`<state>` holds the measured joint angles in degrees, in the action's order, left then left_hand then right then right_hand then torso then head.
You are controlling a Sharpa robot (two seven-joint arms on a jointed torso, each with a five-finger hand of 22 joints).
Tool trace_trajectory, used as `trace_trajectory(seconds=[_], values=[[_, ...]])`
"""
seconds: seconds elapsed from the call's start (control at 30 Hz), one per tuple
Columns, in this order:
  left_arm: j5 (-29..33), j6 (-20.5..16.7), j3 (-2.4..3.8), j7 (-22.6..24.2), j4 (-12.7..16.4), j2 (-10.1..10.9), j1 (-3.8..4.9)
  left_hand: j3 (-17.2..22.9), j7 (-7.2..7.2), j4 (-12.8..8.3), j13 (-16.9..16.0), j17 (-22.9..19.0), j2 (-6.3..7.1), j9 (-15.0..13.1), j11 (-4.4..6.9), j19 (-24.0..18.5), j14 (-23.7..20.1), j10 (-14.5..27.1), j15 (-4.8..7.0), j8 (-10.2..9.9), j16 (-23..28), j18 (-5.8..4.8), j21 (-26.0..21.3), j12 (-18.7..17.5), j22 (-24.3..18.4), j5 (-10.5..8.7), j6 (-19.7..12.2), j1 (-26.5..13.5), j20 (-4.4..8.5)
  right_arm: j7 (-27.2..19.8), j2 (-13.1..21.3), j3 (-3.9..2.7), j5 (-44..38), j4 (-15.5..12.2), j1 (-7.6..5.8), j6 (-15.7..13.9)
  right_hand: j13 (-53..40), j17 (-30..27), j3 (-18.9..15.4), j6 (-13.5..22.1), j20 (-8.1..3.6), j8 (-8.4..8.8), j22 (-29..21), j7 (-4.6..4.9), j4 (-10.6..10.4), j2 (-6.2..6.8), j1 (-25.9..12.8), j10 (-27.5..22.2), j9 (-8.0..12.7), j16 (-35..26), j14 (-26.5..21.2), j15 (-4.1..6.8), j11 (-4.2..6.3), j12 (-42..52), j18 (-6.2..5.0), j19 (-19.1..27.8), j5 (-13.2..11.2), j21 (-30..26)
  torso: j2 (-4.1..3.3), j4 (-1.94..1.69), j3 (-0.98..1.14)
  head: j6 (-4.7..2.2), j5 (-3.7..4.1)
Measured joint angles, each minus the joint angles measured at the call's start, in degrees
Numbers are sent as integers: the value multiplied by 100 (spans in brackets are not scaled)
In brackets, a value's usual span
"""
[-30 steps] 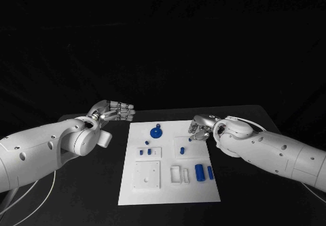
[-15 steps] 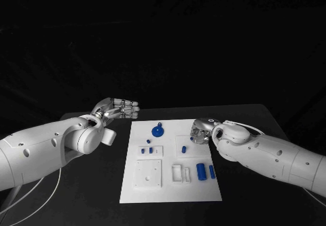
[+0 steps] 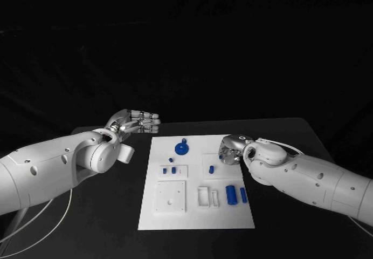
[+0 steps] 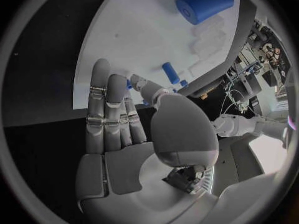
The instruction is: Assemble the parts on the task board
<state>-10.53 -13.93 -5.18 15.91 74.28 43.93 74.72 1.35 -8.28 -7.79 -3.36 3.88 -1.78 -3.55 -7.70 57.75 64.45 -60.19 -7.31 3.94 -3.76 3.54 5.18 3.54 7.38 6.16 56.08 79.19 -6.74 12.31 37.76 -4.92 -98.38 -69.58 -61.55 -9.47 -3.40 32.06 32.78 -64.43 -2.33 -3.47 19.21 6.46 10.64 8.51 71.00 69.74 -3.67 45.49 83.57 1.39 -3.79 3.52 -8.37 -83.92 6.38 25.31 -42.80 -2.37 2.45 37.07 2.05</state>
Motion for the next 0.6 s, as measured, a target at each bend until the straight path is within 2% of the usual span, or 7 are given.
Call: trace_trajectory(seconds=[0.4,0.6], values=[[8,20,0,-7,-11,-25,-1,0,0,0,0,0,0,0,-13,20,19,13,-19,0,0,0,23,0,-29,0,0,0,21,6,-123,5,-42,109,27,-94,-16,7,84,-10,0,-6,225,-9,11,-23,-25,0,-15,49,1,1,-1,23,12,0,-44,56,3,-7,-10,1,21],[10,29,0,-15,-34,-30,-1,0,0,0,0,1,0,0,-21,20,18,21,-18,0,0,0,23,0,-38,0,0,0,20,19,-185,-14,-111,198,65,-212,-24,7,136,-51,-22,-6,265,-10,25,-60,13,50,-15,66,-19,23,-28,18,46,-22,-43,56,1,-15,-12,9,5]])
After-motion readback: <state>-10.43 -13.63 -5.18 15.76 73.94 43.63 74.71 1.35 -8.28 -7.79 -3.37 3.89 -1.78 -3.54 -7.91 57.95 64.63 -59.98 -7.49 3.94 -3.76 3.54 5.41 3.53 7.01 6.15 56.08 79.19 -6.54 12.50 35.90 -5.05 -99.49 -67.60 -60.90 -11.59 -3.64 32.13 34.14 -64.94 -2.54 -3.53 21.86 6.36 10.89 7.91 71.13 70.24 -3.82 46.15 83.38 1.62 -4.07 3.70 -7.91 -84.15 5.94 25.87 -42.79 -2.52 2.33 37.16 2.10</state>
